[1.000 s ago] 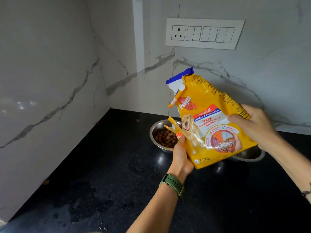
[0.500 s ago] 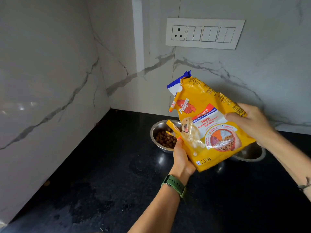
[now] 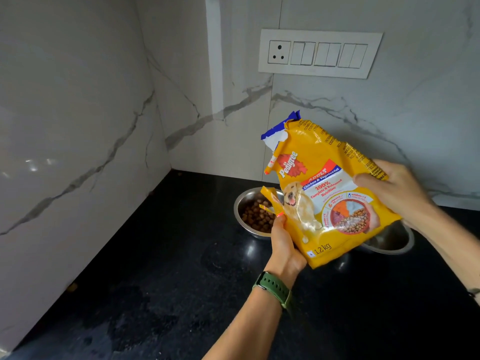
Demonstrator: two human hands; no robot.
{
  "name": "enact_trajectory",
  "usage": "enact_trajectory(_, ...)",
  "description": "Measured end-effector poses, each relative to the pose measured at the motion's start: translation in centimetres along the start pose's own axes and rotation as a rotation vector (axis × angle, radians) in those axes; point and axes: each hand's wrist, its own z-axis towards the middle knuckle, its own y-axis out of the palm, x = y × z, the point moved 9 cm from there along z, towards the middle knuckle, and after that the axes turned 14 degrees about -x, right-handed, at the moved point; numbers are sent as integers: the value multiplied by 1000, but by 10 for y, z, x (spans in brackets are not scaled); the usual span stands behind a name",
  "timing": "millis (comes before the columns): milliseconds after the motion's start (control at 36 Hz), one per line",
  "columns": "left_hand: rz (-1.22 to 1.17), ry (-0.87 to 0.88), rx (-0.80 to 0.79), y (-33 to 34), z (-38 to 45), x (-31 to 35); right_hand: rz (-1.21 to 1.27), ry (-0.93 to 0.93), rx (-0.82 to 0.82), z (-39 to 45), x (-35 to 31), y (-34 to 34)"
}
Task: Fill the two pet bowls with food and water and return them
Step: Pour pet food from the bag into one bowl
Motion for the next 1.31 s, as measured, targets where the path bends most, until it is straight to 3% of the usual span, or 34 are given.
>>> enact_trajectory(1306,40,32,-81,11,0,-5,67,-22,73,-22,-3,-7)
